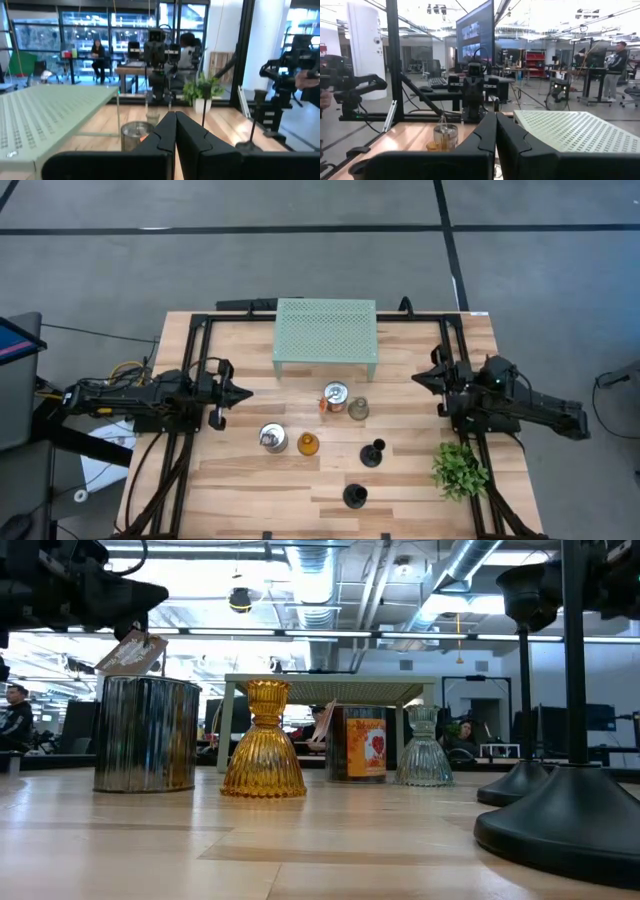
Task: Pick & Place candle stick holders
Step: Put the top black candle holder on the shelf
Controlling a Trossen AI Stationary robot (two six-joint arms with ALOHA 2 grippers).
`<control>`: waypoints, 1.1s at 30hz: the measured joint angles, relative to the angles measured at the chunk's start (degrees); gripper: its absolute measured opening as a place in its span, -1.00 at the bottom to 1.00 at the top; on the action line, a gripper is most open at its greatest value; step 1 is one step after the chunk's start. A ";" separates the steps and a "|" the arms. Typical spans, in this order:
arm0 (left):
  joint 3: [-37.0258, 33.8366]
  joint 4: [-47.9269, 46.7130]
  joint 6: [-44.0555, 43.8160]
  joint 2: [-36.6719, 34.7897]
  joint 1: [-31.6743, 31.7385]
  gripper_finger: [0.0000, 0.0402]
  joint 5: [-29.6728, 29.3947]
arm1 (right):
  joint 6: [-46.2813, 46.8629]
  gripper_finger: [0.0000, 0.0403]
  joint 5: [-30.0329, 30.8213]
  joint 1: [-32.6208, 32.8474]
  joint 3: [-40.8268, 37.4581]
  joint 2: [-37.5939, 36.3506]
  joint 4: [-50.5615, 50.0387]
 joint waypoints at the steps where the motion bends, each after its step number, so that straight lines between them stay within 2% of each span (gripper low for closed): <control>1: 0.00 -0.09 -0.02 0.00 0.01 -0.96 0.00 | -0.09 -1.00 0.11 -0.01 0.80 0.56 -0.80; 8: 0.00 -0.46 -0.07 4.03 0.00 -0.96 -1.09 | 2.38 -1.00 4.41 0.02 6.53 6.63 -8.50; 16: 0.00 -0.44 -0.07 13.12 0.02 -0.96 -3.04 | 5.00 -1.00 4.37 1.59 13.98 19.00 -13.39; 20: 0.00 0.37 -0.49 15.76 0.00 -0.96 -3.04 | 4.83 -1.00 4.20 5.25 18.91 24.99 -16.33; 27: 0.00 2.26 -0.48 15.98 0.00 -0.96 -3.04 | 7.65 -1.00 4.26 14.13 25.96 33.89 -24.04; 33: 0.00 2.58 -0.48 15.98 0.02 -0.96 -3.04 | 14.69 -1.00 9.18 21.85 29.69 38.98 -29.07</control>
